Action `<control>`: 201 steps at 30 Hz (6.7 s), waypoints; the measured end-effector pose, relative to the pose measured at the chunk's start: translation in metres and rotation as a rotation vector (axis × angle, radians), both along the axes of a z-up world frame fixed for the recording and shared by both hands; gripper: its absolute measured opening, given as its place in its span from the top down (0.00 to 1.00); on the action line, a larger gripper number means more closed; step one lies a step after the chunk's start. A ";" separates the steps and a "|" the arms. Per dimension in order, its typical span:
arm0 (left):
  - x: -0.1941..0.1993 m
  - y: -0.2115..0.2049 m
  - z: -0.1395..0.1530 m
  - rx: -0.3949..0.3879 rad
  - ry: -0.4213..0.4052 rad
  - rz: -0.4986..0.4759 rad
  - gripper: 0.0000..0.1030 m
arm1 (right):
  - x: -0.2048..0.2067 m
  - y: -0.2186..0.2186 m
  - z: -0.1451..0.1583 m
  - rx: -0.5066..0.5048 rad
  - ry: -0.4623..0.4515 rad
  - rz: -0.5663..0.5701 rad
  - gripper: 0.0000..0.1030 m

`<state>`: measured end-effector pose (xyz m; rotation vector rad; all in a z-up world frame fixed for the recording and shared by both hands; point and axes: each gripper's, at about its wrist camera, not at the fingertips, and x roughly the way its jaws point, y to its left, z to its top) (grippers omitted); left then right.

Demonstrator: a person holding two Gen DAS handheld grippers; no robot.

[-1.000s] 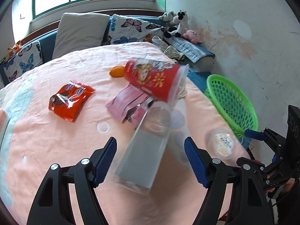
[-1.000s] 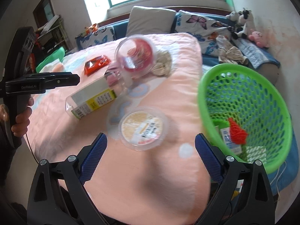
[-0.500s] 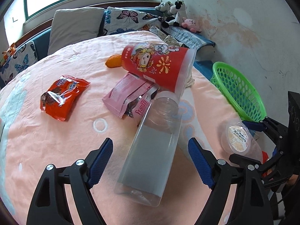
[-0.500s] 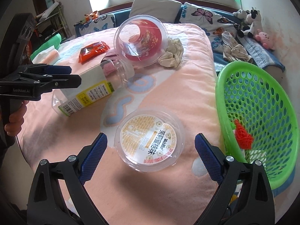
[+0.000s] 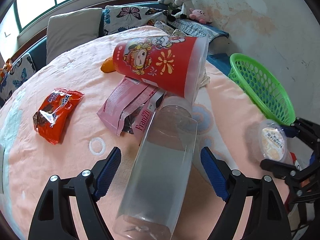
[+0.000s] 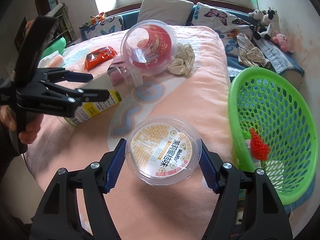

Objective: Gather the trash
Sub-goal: 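Carry the tub into the basket with the right gripper while the left gripper grasps the clear bottle, then carry the clear bottle over the green basket and open the left gripper, then grasp the red printed paper cup with the right gripper while the left gripper grasps the red snack wrapper, then drop the red cup into the basket with the right gripper while the left gripper drops the snack wrapper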

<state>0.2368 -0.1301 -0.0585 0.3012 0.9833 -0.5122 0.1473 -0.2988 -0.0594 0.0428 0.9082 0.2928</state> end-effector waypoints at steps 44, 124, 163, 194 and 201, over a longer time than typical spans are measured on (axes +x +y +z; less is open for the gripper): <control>-0.082 -0.035 0.064 -0.105 -0.052 -0.171 0.47 | 0.000 -0.161 0.006 0.005 0.008 -0.399 0.30; 0.046 0.104 0.071 -0.056 -0.049 0.305 0.22 | 0.080 0.020 0.087 -0.010 -0.097 0.088 0.15; 0.148 0.177 -0.014 -0.255 0.163 0.560 0.49 | 0.161 0.087 0.026 -0.236 0.027 0.178 0.32; 0.036 0.123 0.078 -0.283 0.011 0.335 0.87 | 0.062 -0.014 0.079 0.098 -0.065 -0.014 0.33; 0.024 0.087 0.103 -0.303 -0.011 0.250 0.87 | 0.048 -0.055 0.085 0.116 -0.088 -0.116 0.33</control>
